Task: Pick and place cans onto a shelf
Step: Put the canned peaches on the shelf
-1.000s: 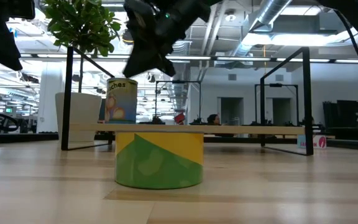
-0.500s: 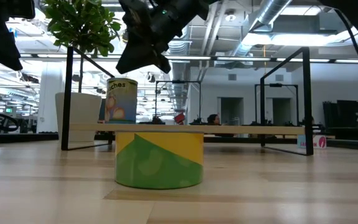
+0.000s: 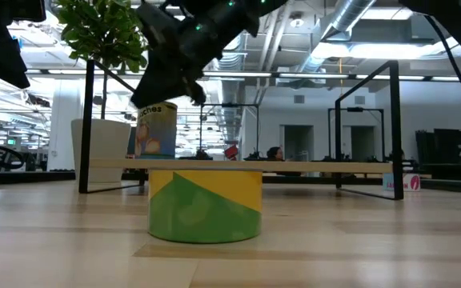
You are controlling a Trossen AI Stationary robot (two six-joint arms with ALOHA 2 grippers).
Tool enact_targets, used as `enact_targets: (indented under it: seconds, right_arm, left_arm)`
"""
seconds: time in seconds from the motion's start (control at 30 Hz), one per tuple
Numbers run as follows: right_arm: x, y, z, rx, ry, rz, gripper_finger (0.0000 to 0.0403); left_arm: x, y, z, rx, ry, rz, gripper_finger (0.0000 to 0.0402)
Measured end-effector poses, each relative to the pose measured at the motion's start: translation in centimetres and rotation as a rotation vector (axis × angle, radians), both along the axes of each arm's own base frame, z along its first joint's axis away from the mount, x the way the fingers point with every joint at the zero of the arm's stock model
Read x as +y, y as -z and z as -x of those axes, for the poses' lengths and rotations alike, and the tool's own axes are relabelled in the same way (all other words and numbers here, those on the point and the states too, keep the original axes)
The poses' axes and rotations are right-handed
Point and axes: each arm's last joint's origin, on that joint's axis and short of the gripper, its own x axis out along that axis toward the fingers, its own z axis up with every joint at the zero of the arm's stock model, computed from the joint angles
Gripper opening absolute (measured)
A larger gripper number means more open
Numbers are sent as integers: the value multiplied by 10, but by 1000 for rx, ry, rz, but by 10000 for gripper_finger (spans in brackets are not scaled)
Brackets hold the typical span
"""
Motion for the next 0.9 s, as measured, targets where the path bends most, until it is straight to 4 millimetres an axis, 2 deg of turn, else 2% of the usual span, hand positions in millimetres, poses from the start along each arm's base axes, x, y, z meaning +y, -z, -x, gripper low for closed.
enact_targets:
  seconds: [0.9]
  right_arm:
    - [-49, 4, 4, 37, 131, 33, 65]
  left_arm:
    - [0, 0, 0, -9, 5, -18, 128]
